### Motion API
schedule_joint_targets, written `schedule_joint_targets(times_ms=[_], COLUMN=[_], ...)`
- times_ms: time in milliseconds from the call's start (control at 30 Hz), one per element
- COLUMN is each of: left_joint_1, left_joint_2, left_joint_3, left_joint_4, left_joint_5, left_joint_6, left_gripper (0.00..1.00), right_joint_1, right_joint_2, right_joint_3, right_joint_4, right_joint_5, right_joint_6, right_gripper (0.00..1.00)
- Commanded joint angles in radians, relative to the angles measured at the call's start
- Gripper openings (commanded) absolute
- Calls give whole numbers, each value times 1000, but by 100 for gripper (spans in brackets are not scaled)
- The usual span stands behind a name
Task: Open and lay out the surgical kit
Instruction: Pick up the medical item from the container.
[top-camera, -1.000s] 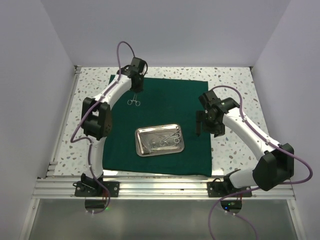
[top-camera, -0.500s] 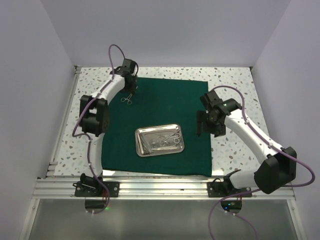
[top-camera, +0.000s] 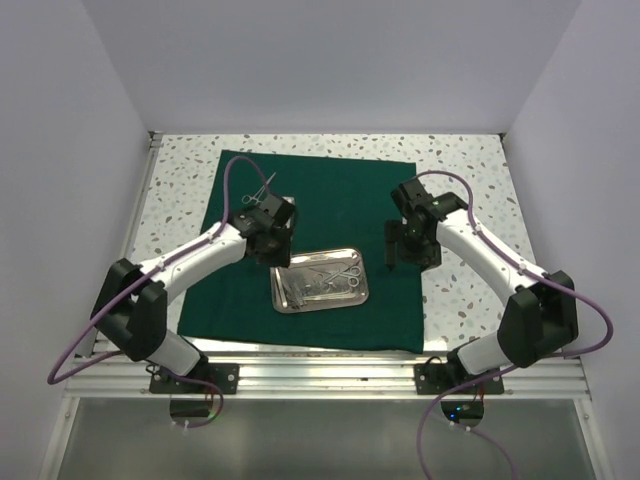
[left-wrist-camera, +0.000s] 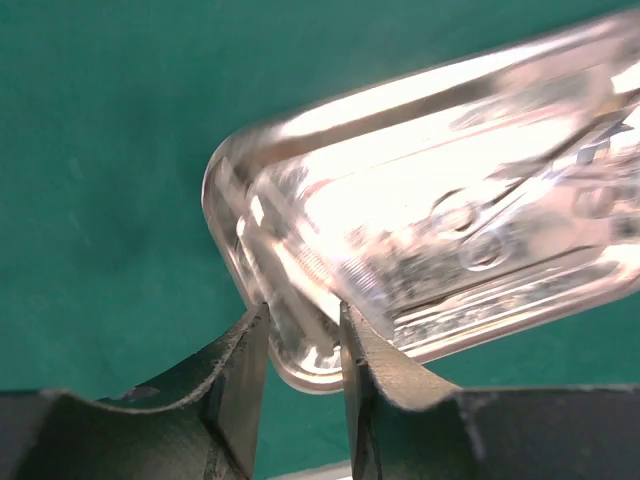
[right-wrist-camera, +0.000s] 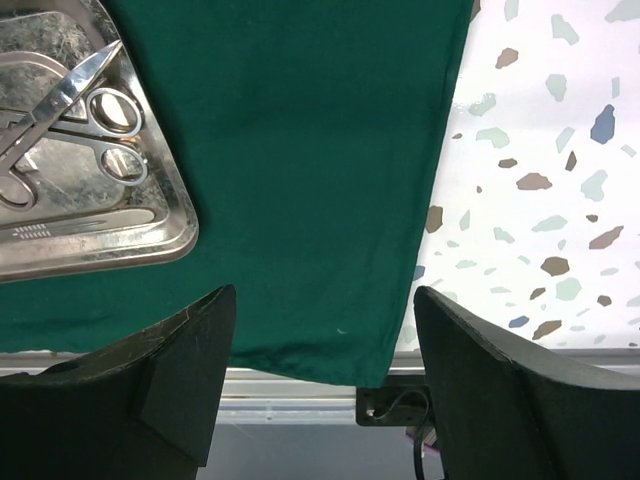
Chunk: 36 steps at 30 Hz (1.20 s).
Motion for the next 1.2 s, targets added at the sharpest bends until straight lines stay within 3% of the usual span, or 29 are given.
schedule_joint_targets(times_ms=[0, 333, 1167], left_joint_1=[-17, -92, -108], left_joint_2=[-4, 54, 17], left_joint_3=[-76, -156, -168], left_joint_4=[42, 104, 21], left_joint_5=[33, 51, -89], left_joint_6=[-143, -208, -263], left_gripper=[37, 34, 29], right_joint_1=[-5, -5, -3], right_joint_2=[-9, -30, 2], right_joint_3=[5, -23, -38], right_joint_4=[23, 20, 26], right_joint_5=[-35, -22, -22], right_joint_6=[-32, -55, -70], right_gripper=[75, 76, 76])
